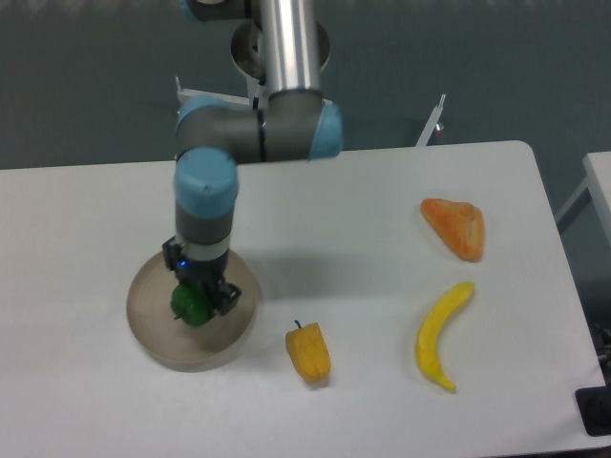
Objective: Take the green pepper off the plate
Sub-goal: 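Lift the green pepper off the plate and carry it toward the orange object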
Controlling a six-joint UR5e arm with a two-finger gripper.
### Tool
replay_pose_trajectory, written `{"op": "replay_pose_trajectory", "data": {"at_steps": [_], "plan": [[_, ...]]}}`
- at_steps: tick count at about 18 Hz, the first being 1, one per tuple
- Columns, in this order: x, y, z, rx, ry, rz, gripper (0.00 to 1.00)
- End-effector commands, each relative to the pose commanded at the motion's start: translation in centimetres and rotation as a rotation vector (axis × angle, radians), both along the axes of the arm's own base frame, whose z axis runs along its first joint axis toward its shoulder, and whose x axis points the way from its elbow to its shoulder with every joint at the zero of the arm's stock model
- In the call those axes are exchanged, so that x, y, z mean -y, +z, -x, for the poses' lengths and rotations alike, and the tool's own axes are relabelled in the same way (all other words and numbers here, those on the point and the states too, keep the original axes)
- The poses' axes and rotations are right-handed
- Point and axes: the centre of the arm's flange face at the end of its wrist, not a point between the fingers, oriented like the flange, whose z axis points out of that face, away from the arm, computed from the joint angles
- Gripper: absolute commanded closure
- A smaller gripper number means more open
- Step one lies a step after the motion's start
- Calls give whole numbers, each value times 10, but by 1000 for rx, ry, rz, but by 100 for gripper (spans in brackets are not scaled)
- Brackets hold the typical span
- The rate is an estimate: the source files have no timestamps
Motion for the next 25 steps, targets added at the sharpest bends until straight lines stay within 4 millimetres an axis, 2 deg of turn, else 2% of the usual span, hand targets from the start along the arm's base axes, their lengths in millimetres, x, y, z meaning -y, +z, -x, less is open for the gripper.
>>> {"op": "replay_pose_trajectory", "data": {"at_steps": [1, 4, 5, 6, 9, 14, 18, 23, 25], "plan": [[4, 12, 13, -5, 21, -16, 100], [14, 29, 47, 5, 52, 8, 100], [20, 41, 68, 9, 39, 28, 100], [26, 49, 81, 12, 32, 40, 100], [44, 62, 116, 2, 27, 39, 100], [77, 49, 167, 13, 17, 99, 100], [99, 32, 196, -58, -119, 192, 100], [98, 6, 215, -100, -188, 258, 97], [100, 6, 223, -144, -277, 282, 94]]}}
